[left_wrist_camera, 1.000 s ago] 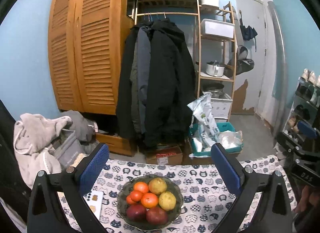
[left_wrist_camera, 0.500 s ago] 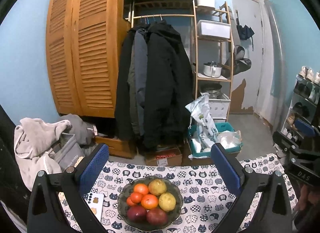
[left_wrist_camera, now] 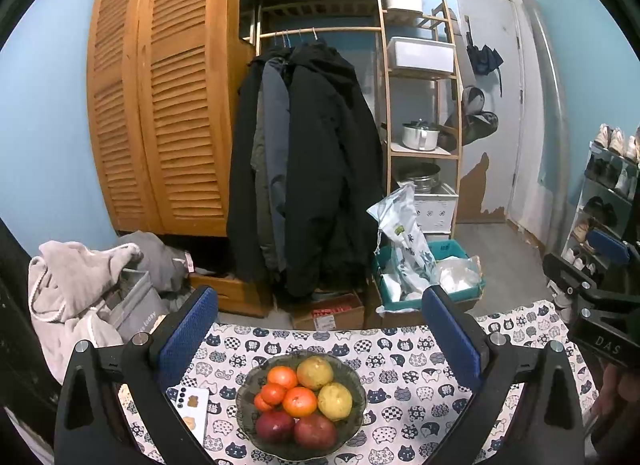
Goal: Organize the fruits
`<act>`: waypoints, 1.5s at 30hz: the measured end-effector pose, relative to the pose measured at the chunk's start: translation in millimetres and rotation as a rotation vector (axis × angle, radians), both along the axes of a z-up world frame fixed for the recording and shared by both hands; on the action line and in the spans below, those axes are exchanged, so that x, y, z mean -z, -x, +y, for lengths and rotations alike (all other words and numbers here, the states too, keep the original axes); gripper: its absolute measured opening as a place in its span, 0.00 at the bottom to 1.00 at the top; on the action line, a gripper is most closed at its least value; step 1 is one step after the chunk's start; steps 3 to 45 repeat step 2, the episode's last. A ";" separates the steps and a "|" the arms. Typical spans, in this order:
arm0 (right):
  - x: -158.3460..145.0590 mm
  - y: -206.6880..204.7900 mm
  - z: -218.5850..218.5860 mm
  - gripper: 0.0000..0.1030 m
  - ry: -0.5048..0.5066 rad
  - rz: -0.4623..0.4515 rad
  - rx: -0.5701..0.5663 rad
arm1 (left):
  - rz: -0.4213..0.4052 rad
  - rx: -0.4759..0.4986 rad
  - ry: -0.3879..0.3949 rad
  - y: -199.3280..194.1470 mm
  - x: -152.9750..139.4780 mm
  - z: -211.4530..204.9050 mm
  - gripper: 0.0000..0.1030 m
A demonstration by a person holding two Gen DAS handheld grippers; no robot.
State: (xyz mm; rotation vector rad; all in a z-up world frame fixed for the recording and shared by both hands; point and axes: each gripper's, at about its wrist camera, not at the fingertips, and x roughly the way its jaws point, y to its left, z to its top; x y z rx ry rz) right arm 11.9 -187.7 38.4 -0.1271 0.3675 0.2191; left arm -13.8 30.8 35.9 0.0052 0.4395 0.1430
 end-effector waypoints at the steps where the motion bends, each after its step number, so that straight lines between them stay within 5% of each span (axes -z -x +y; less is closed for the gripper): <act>1: 0.1 0.1 0.1 0.85 0.000 0.000 0.000 | 0.001 0.000 0.001 0.1 -0.2 -0.7 1.00; 45: 0.1 0.1 0.1 0.85 0.000 0.000 0.000 | 0.002 0.001 0.001 0.1 -0.3 -1.1 1.00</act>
